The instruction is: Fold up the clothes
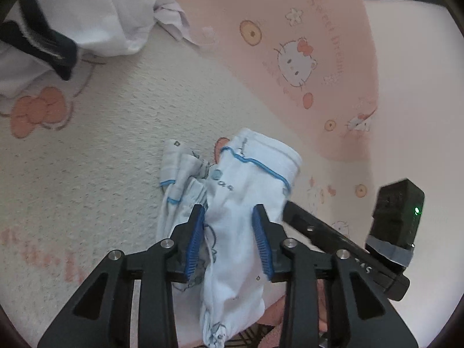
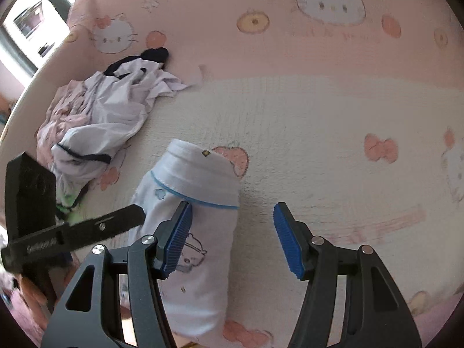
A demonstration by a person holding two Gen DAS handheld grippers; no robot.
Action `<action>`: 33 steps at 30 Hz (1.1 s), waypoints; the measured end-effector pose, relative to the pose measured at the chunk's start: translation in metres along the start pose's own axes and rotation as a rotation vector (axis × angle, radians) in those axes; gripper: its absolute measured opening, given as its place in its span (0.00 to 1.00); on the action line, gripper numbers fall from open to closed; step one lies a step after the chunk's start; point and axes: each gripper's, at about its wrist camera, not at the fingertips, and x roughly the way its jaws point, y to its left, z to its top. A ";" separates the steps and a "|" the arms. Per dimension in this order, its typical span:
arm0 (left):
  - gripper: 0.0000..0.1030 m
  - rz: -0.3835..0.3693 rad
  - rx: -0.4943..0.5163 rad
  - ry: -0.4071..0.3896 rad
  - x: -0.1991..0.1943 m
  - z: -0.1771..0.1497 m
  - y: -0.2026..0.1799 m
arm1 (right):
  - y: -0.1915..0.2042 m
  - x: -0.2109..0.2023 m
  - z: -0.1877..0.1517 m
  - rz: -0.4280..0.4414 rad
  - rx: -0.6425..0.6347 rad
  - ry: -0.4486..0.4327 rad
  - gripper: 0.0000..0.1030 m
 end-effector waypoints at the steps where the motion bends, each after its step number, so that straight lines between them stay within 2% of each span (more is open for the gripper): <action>1: 0.19 0.015 0.021 -0.004 0.001 -0.001 -0.003 | 0.001 0.007 0.000 0.007 0.002 0.014 0.58; 2: 0.15 0.031 0.043 -0.008 0.002 -0.002 -0.007 | 0.002 0.013 -0.001 0.015 0.003 0.029 0.58; 5: 0.13 0.112 0.112 -0.058 -0.010 -0.006 -0.022 | 0.005 0.022 -0.001 0.037 0.000 0.048 0.58; 8: 0.13 0.172 0.133 -0.119 -0.032 -0.010 -0.026 | 0.008 0.025 -0.002 0.060 -0.006 0.057 0.58; 10: 0.13 0.220 0.129 -0.106 -0.036 -0.010 -0.022 | 0.011 0.022 -0.003 0.061 -0.014 0.041 0.58; 12: 0.18 0.272 0.102 -0.054 -0.026 -0.008 -0.010 | 0.015 0.014 -0.004 0.048 -0.027 0.005 0.58; 14: 0.36 0.303 0.049 -0.013 -0.018 -0.006 0.005 | 0.020 0.007 -0.004 0.035 -0.039 -0.030 0.58; 17: 0.37 0.264 0.018 -0.088 -0.035 -0.004 0.004 | 0.011 -0.006 -0.004 -0.009 0.000 -0.090 0.58; 20: 0.37 0.287 0.120 -0.200 -0.055 -0.001 -0.017 | 0.003 -0.020 -0.003 -0.028 0.016 -0.145 0.58; 21: 0.37 0.290 0.159 -0.234 -0.060 0.000 -0.024 | 0.002 -0.018 -0.002 -0.019 0.012 -0.130 0.58; 23: 0.37 0.244 0.229 -0.213 -0.051 0.007 -0.035 | 0.003 -0.009 -0.002 -0.006 -0.003 -0.087 0.58; 26: 0.37 0.242 0.310 -0.162 -0.027 0.010 -0.045 | 0.006 0.013 -0.005 0.006 -0.029 0.003 0.58; 28: 0.37 0.256 0.285 -0.103 -0.002 0.015 -0.039 | 0.002 0.022 -0.008 -0.007 -0.009 0.015 0.63; 30: 0.36 0.328 0.273 -0.075 0.014 0.014 -0.029 | -0.003 0.031 -0.011 -0.020 0.012 0.027 0.69; 33: 0.35 0.347 0.245 -0.088 0.011 0.018 -0.021 | -0.011 0.034 -0.008 -0.007 0.033 0.043 0.70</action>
